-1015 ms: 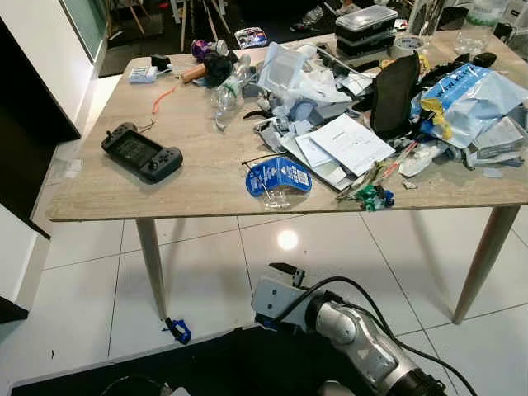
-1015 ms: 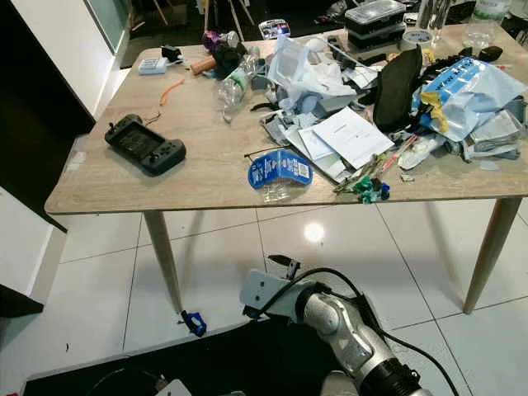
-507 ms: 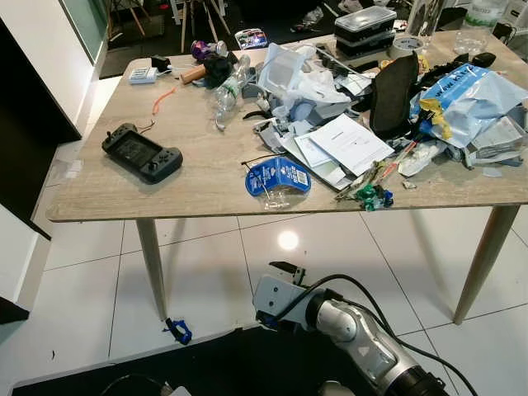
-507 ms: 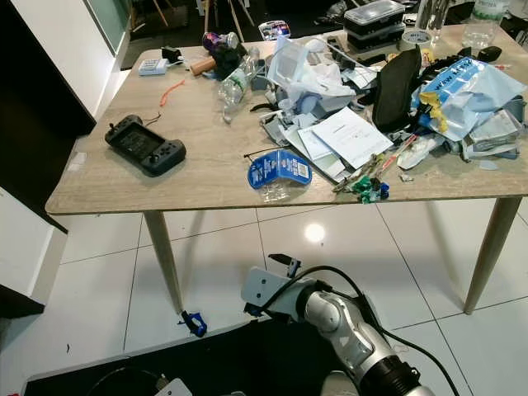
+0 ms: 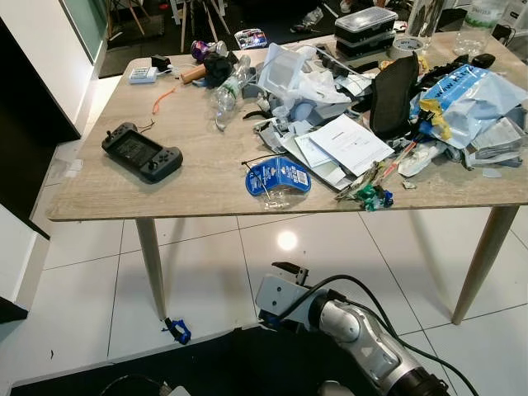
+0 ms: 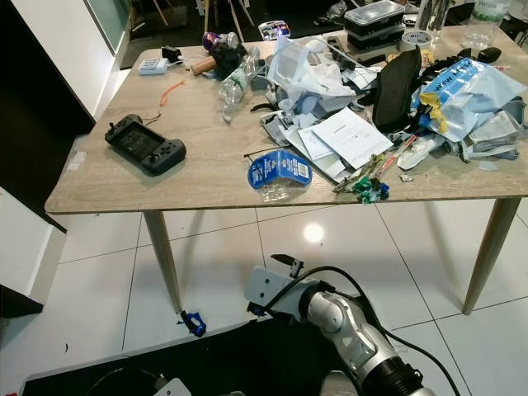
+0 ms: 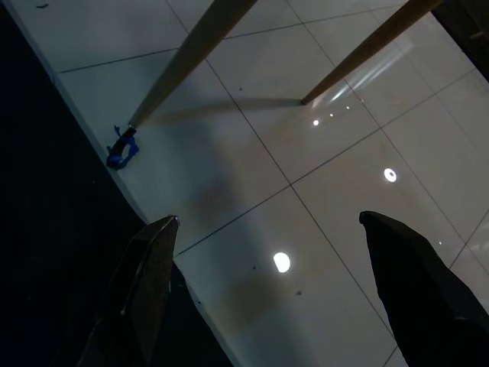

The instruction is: Picking trash to rubbish bin

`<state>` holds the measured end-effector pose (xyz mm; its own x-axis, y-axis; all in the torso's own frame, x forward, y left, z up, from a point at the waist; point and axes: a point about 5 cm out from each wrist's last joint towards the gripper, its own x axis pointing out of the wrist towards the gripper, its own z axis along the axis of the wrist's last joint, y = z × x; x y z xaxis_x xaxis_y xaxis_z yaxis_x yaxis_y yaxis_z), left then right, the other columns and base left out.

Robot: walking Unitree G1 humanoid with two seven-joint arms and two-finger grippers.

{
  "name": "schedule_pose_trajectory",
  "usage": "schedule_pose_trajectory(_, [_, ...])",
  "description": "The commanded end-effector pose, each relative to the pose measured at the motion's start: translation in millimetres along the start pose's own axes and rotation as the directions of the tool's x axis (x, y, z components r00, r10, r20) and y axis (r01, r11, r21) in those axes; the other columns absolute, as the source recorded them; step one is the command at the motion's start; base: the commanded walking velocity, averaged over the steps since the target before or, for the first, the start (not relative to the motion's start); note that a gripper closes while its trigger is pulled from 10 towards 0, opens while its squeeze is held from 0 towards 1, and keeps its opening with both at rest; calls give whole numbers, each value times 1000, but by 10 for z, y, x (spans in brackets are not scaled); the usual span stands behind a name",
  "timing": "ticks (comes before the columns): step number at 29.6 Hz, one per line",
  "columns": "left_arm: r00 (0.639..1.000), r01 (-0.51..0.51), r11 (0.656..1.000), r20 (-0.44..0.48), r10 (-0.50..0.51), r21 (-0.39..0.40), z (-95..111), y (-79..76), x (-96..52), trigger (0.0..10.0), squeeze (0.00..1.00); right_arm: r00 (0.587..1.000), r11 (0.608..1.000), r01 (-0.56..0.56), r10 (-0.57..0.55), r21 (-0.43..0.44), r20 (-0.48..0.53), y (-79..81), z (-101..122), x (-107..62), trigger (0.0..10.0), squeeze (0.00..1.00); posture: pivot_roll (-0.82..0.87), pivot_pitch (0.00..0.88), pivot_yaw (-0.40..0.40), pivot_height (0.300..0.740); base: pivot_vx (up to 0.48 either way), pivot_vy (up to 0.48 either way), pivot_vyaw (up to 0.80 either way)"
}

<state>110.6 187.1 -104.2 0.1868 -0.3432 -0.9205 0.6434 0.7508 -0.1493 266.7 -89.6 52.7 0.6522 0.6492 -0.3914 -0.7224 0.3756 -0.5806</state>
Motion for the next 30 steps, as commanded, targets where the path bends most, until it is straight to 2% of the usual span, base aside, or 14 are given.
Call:
schedule_pose_trajectory(1, [999,39,999,-8,-39,-12,-66,-107,26,10000,0,1000,1000,-19,19,4,19,67,37,1,10000,0,-59,155,81,740,0,0,0])
schedule_pose_trajectory(4, [999,35,999,-9,-36,-17,-82,-104,20,10000,0,998,998,-33,36,-55,57,104,107,11,10000,0,-73,154,80,740,0,0,0])
schedule_pose_trajectory(13, [999,32,999,-8,-32,-15,-84,-113,24,10000,0,990,999,13,-6,-48,137,77,135,-86,10000,0,-84,144,65,740,0,0,0])
schedule_pose_trajectory(15, [1000,30,999,-2,-30,-19,-75,-129,34,10000,0,984,985,75,-98,153,148,-31,111,-126,10000,0,-93,136,51,740,0,0,0])
schedule_pose_trajectory(18, [999,32,999,5,-32,-25,-65,-146,43,10000,0,945,856,247,-317,455,83,-348,-61,-263,10000,0,-98,131,45,740,0,0,0])
schedule_pose_trajectory(20, [999,35,999,7,-35,-27,-61,-160,50,10000,0,910,768,367,-413,526,-32,-506,-304,-436,10000,0,-107,127,40,740,0,0,0])
schedule_pose_trajectory(23, [999,36,999,7,-36,-27,-60,-164,52,10000,0,897,732,402,-435,550,-77,-540,-394,-500,10000,0,-107,127,40,740,0,0,0])
schedule_pose_trajectory(24, [999,42,999,4,-42,-27,-57,-174,56,10000,0,866,600,490,-419,632,-274,-420,-839,-721,10000,0,-119,122,36,740,0,0,0])
schedule_pose_trajectory(25, [999,42,999,4,-42,-27,-57,-174,56,10000,0,866,600,490,-419,632,-274,-420,-839,-721,10000,0,-119,122,36,740,0,0,0])
schedule_pose_trajectory(26, [999,47,999,2,-47,-27,-57,-181,60,10000,0,826,470,562,-368,680,-428,-196,-1196,-921,10000,0,-126,116,33,740,0,0,0])
schedule_pose_trajectory(27, [999,47,999,2,-47,-27,-57,-181,60,10000,0,826,470,562,-368,680,-428,-196,-1196,-921,10000,0,-126,116,33,740,0,0,0])
schedule_pose_trajectory(28, [999,48,998,1,-48,-27,-57,-184,61,10000,0,807,403,589,-340,701,-482,-74,-1325,-999,10000,0,-126,116,33,740,0,0,0])
schedule_pose_trajectory(29, [999,48,998,1,-48,-27,-57,-184,61,10000,0,807,403,589,-340,701,-482,-74,-1325,-999,10000,0,-126,116,33,740,0,0,0])
schedule_pose_trajectory(30, [999,49,998,0,-49,-27,-59,-188,62,10000,0,775,325,631,-304,704,-554,99,-1474,-1103,10000,0,-125,111,36,740,0,0,0])
